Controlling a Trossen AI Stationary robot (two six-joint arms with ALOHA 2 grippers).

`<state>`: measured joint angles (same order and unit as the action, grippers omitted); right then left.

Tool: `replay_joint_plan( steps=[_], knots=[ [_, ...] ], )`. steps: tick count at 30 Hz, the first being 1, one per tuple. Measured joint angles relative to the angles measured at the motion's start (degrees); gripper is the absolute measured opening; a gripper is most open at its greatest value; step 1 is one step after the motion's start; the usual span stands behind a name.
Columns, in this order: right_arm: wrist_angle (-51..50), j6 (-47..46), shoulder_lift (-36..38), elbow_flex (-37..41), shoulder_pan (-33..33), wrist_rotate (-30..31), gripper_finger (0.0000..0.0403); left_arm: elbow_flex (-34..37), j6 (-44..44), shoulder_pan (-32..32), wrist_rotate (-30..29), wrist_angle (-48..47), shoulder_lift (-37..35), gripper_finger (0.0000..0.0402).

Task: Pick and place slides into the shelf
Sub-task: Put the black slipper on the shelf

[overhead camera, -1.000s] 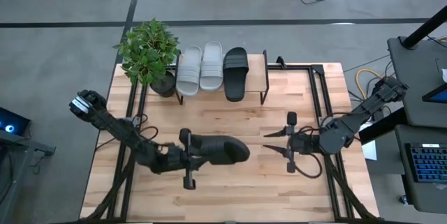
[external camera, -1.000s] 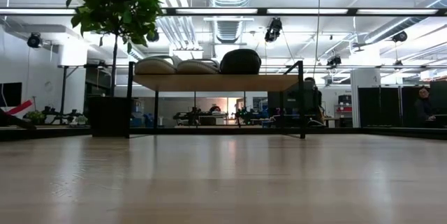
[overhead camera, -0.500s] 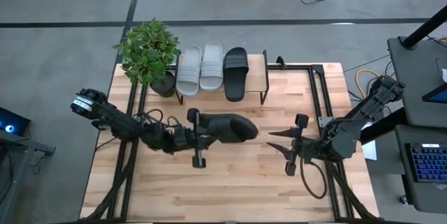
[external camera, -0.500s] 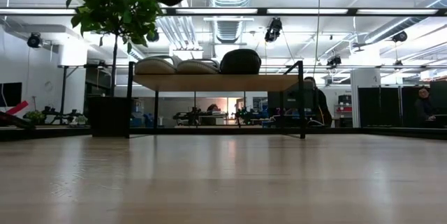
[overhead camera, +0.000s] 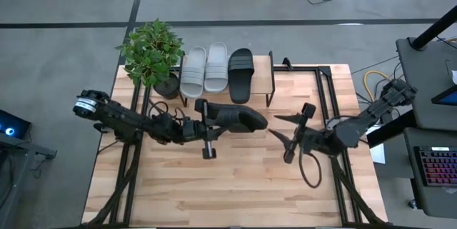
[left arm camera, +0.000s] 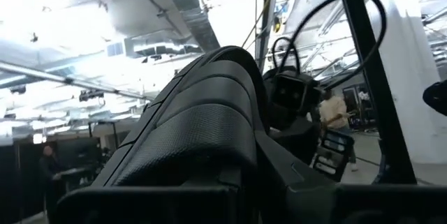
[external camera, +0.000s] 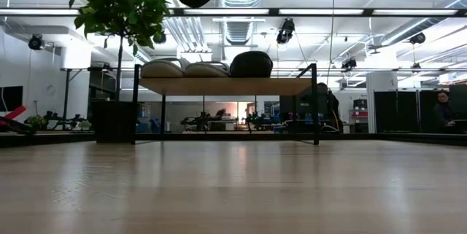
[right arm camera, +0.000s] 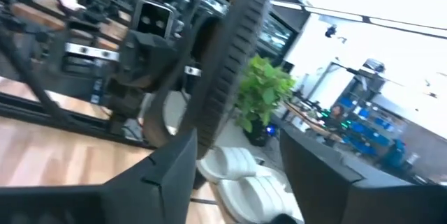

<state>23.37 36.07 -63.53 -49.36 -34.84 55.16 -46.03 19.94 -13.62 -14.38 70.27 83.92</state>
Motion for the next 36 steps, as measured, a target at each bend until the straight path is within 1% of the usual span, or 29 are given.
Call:
replay_joint_plan(
  steps=[3, 6, 9, 11, 13, 16, 23, 26, 32, 34, 36],
  knots=[
    [0.8, 0.0, 0.0, 0.0, 2.9, -0.4, 0.0223, -0.5, 0.4, 1.1, 1.9, 0.0, 0.1, 0.0],
    [1.9, 0.0, 0.2, 0.0, 5.4, -4.0, 0.0236, -0.8, 1.9, 2.2, 2.0, 0.3, 0.1, 0.0],
    [3.9, 0.3, 0.4, 0.0, 6.9, -8.8, 0.0239, -0.8, 4.6, 2.9, 3.4, 0.7, 0.1, 0.0],
    [4.5, 0.5, 0.5, 0.0, 8.0, -9.9, 0.0239, -0.8, 4.9, 3.3, 4.8, 0.9, 0.1, 0.0],
    [4.4, -0.1, 1.0, 0.0, 8.9, -10.1, 0.0238, -0.8, 6.1, 3.6, 4.8, 1.7, 0.1, 0.0],
    [4.0, -1.4, 1.4, 0.0, 9.1, -10.1, 0.0239, -0.8, 9.0, 4.0, 4.8, 1.7, 0.1, 0.0],
    [3.8, -3.1, 1.6, 0.0, 8.7, -10.5, 0.0238, -0.8, 9.5, 4.1, 5.5, 1.7, 0.1, 0.0],
    [3.2, -4.2, 1.8, 0.0, 7.7, -10.9, 0.0239, -0.6, 11.7, 4.1, 5.5, 1.3, -0.4, 0.0],
    [0.3, -9.4, 4.3, 0.0, 6.7, -18.5, 0.0241, -0.5, 12.2, 4.2, 5.1, 1.4, -1.5, 0.0],
    [0.0, -9.7, 4.7, 0.0, 7.0, -19.5, 0.0245, -0.6, 12.0, 4.1, 5.6, 1.0, -1.5, 0.0],
    [-0.2, -9.1, 4.6, 0.0, 7.3, -19.6, 0.0249, -0.8, 11.4, 4.1, 7.5, 0.8, -1.0, 0.0]
  ],
)
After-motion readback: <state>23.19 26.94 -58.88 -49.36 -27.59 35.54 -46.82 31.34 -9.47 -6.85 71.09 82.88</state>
